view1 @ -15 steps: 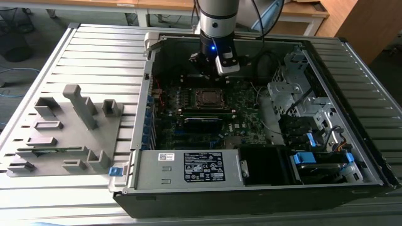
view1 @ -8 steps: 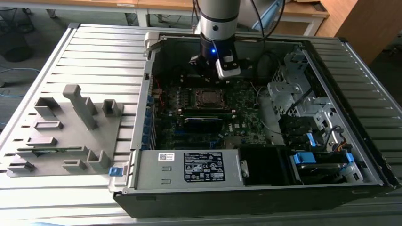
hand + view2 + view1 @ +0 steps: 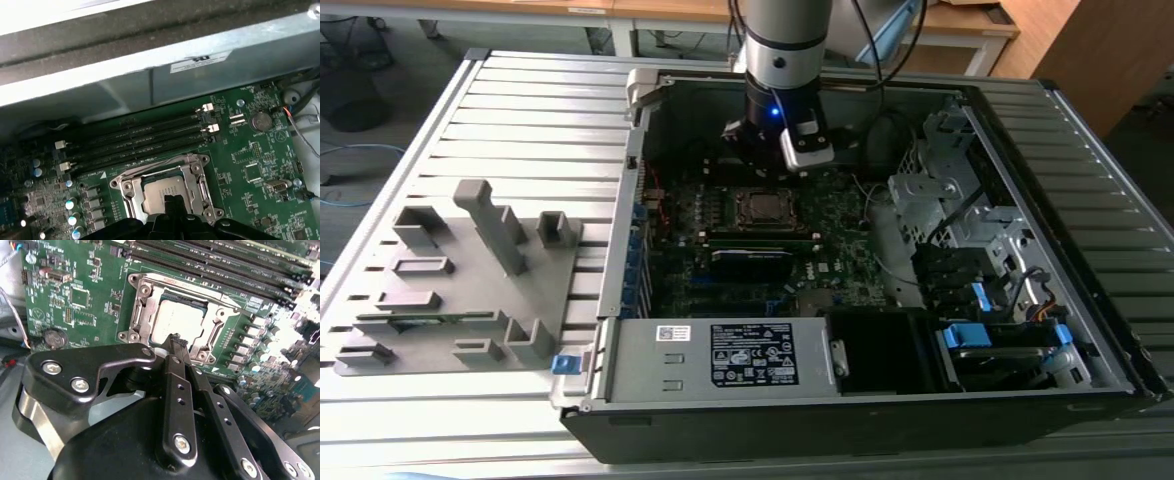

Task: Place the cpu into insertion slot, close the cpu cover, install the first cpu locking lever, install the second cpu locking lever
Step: 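Install the first cpu locking lever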

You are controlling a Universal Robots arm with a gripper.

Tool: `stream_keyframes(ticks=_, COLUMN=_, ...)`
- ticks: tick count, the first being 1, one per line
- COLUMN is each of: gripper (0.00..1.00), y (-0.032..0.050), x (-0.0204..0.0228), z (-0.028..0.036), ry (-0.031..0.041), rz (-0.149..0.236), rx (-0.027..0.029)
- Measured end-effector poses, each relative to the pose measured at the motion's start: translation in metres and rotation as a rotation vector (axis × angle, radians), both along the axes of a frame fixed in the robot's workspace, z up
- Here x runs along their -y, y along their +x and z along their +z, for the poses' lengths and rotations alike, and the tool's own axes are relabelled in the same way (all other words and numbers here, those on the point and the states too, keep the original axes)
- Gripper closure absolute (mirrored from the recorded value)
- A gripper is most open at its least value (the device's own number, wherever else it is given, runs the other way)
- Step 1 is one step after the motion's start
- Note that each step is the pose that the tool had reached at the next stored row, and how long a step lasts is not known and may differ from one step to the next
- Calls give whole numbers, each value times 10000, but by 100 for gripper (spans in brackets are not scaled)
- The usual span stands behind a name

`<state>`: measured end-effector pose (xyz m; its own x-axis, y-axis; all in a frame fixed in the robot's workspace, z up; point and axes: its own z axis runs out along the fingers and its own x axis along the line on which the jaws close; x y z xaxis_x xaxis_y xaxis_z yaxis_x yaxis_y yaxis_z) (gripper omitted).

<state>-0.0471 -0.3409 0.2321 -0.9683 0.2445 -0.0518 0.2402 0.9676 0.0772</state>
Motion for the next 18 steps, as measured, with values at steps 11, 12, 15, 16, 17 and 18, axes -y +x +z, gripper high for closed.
stream_keyframes(ticks=11, gripper=89, y=0, x=0, z=-12, ry=-11, rz=1980, rx=-2)
stream_keyframes(ticks=12, gripper=89, y=-1, x=0, z=-13, ry=-17, rz=2109, rx=-3)
stream_keyframes(ticks=15, gripper=89, y=0, x=0, z=-14, ry=-17, rz=2143, rx=-2)
stream_keyframes(ticks=16, gripper=89, y=0, x=0, z=-14, ry=-17, rz=2144, rx=-1)
stream_keyframes(ticks=17, gripper=89, y=0, x=0, z=-10, ry=-16, rz=2144, rx=-1)
stream_keyframes(ticks=18, gripper=89, y=0, x=0, z=-2, ry=-16, rz=2144, rx=-2)
